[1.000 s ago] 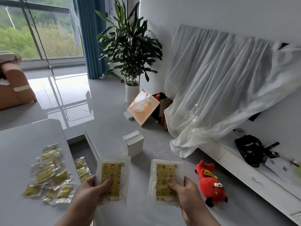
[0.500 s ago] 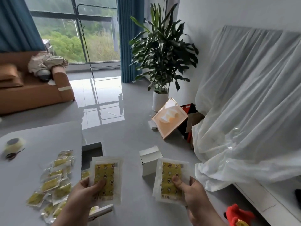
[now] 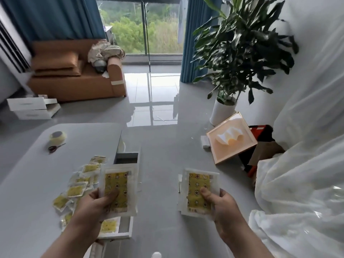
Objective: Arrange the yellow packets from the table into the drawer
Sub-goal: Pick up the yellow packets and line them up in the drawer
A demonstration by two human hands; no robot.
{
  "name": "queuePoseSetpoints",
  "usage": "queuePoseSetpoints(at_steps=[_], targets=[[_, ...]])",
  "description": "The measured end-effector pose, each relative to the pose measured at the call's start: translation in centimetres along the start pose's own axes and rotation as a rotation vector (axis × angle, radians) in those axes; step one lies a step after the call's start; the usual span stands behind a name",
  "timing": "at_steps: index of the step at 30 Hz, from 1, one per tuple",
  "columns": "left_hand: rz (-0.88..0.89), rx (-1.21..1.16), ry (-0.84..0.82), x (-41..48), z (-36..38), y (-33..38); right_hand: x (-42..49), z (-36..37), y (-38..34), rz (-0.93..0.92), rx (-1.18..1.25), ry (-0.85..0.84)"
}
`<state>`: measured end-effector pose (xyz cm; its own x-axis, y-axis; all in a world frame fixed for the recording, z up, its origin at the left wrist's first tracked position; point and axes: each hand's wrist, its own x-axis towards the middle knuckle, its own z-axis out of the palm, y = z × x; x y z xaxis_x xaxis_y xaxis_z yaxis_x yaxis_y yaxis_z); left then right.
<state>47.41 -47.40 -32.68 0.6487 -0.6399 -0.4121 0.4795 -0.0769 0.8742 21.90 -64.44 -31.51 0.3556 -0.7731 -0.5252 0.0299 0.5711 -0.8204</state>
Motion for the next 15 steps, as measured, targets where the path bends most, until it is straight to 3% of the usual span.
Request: queuePoseSetpoints(at_steps=[8, 15], targets=[[0.004, -0.077, 0.147, 11.4, 0.1, 1.0, 12.2, 5.7, -2.8, 0.049, -0.096, -0.078], [0.002, -0.136, 0.300, 23.5, -1.0, 5.8, 24.6, 15.6, -7.6, 0.127, -0.263, -0.245]])
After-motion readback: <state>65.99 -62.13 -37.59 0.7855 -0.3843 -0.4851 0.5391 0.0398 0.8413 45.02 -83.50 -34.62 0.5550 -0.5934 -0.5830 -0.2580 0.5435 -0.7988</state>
